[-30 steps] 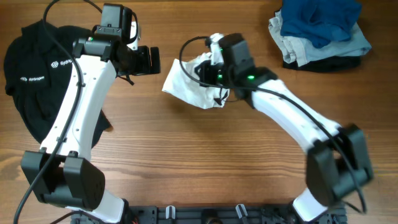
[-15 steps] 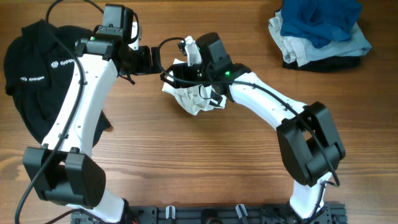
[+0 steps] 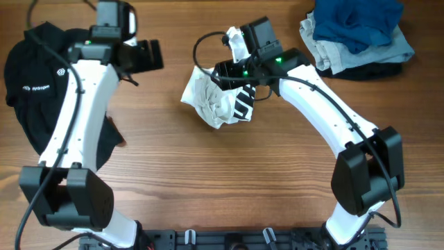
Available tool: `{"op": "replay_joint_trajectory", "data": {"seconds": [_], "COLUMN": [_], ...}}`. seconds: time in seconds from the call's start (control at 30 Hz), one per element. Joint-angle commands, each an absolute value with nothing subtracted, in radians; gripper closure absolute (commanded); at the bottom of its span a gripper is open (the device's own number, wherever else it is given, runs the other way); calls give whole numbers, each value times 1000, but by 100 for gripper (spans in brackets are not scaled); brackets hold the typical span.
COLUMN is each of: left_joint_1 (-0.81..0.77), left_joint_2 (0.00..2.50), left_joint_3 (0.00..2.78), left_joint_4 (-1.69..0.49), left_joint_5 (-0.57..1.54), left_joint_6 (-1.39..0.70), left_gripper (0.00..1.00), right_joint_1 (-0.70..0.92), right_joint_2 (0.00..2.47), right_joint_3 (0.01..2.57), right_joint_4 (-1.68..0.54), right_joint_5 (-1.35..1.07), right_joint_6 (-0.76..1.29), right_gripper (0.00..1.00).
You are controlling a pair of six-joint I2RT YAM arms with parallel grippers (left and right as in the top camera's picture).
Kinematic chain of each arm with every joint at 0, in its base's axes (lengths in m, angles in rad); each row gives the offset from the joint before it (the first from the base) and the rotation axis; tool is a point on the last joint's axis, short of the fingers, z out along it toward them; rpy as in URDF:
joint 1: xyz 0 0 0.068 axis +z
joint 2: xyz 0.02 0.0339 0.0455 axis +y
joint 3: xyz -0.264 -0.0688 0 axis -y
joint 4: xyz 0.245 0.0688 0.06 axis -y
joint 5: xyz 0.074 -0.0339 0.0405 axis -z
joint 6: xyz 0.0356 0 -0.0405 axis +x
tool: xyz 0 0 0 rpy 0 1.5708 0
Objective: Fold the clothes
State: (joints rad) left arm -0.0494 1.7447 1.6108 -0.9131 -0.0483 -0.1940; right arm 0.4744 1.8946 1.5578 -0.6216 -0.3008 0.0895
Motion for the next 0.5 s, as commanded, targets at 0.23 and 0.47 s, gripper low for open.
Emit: {"op": "replay_joint_trajectory", "data": {"seconds": [0.23,0.47], "left_joint_1": [43,43], "left_joint_2": [1829,1901], "left_joint_3": [1602,1602], "left_joint_4": [-886,-886], "left_joint_5": [3,30], "left_joint_6": [-270,-270], "left_gripper": [0,0], "right_joint_1": [502,532], "right_joint_2": [1952,2002], "right_joint_3": [1563,1563], "right_joint_4": [-599,-618], "right_joint_5": [-149,-149], "right_joint_6": [-242,-247], "right_gripper": [57,67]}}
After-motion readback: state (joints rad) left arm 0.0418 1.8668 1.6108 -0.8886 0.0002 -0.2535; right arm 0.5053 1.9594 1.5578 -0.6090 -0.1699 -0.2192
